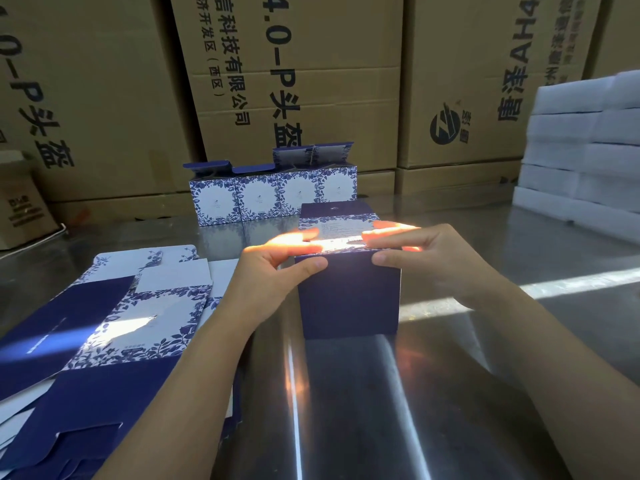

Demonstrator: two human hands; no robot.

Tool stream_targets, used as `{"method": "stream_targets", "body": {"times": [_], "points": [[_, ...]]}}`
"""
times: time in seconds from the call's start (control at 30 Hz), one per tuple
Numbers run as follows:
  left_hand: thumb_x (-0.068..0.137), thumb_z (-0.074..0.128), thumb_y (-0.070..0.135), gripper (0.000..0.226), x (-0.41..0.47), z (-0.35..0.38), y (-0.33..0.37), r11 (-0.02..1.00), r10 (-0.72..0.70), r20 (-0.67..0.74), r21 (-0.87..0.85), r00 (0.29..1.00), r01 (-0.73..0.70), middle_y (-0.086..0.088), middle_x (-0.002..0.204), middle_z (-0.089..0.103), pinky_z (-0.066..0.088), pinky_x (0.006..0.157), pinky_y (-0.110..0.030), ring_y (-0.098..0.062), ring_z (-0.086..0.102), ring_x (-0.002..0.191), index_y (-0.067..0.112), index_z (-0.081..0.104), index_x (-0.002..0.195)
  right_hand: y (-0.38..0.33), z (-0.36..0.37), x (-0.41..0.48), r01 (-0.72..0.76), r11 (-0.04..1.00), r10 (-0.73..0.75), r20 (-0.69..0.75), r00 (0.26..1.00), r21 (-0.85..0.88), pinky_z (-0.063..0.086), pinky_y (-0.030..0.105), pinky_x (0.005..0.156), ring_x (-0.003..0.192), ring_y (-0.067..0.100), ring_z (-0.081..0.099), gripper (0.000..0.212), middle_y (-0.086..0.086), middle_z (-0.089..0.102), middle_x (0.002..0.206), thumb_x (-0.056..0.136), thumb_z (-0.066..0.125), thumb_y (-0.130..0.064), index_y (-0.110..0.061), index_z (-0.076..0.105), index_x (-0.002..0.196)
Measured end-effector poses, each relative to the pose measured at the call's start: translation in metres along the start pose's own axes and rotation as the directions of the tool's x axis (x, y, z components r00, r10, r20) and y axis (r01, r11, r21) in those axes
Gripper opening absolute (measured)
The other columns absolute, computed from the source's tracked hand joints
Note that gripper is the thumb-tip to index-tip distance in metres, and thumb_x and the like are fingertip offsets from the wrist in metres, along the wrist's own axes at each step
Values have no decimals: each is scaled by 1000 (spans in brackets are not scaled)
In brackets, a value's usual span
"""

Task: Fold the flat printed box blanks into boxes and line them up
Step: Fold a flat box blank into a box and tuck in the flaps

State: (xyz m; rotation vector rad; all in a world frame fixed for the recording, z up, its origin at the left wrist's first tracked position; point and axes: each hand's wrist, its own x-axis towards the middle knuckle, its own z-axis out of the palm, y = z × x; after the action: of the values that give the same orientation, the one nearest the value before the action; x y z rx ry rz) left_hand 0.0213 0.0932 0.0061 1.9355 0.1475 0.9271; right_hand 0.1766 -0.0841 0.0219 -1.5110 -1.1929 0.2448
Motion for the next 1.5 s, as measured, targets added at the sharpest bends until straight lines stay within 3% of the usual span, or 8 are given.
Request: {"method": "stream_targets", "body": {"times": [0.2, 0.43, 0.6, 0.97, 1.1, 1.27, 1.37, 1.5], "points": [[59, 72, 47, 17, 2, 2, -3, 1000, 1, 6, -9, 1000, -1, 34, 106, 64, 36, 109, -38, 4, 51, 118, 44, 75, 75, 3, 4, 2, 6, 999, -4, -26, 1000, 43, 37, -3, 79, 106, -15, 55, 19, -22, 72, 96, 65, 76, -36, -38, 77, 84], [62, 72, 42, 16, 1, -1, -4, 999, -31, 48, -19, 998, 32, 30, 115, 60, 40, 105, -25, 11, 53, 112, 40, 74, 77, 5, 1, 1, 9, 994, -10, 11, 1000, 107, 38, -2, 83, 116, -14, 49, 24, -18, 71, 104, 63, 77, -33, -32, 78, 87], [64, 72, 40, 19, 0, -6, -4, 998, -43, 65, -35, 997, 45, 27, 118, 61, 45, 99, -21, 12, 55, 110, 38, 75, 83, 10, -4, 0, -25, 982, 30, -25, 999, 188, 40, 17, 94, 113, -4, 57, 25, -8, 73, 105, 57, 79, -31, -24, 79, 81], [73, 79, 33, 22, -2, 1, -7, 999, -44, -38, 16, 998, 45, 27, 117, 62, 41, 106, -38, 7, 55, 112, 47, 71, 88, 13, 7, 1, 22, 994, -11, -112, 994, 104, 41, 8, 83, 106, -9, 58, 21, -14, 69, 112, 63, 77, -34, -29, 77, 84], [62, 75, 39, 62, -5, 6, -7, 998, -49, -75, 24, 996, 50, 20, 134, 51, 45, 94, -15, 3, 46, 124, 46, 51, 119, 18, 25, -1, 90, 991, -102, -119, 988, -104, 41, -1, 75, 112, -23, 44, 62, -32, 36, 136, 64, 79, -39, -46, 52, 120], [61, 75, 44, 87, -4, 4, -8, 988, -29, 28, 153, 999, 25, 27, 142, 35, 33, 82, 5, 18, 33, 123, 52, 30, 135, 22, 26, -1, 92, 973, -108, -62, 992, -213, 39, 5, 85, 127, -16, 31, 89, -37, 25, 142, 56, 82, -58, -65, 27, 126], [59, 82, 45, 98, -6, 4, -11, 930, -13, 116, 366, 993, -31, 25, 145, 27, 24, 97, -6, 18, 26, 123, 51, 23, 137, 26, 25, 0, 100, 952, -109, -18, 994, -290, 40, 10, 93, 130, -11, 31, 97, -49, 19, 132, 51, 81, -58, -68, 20, 125], [56, 85, 42, 103, -7, 3, -15, 889, -35, 138, 457, 990, -33, 28, 138, 27, 32, 102, -23, 5, 30, 126, 52, 19, 135, 32, 24, 0, 101, 939, -112, -16, 994, -328, 38, 23, 103, 132, -7, 30, 105, -33, 23, 141, 52, 89, -47, -51, 24, 134]]}}
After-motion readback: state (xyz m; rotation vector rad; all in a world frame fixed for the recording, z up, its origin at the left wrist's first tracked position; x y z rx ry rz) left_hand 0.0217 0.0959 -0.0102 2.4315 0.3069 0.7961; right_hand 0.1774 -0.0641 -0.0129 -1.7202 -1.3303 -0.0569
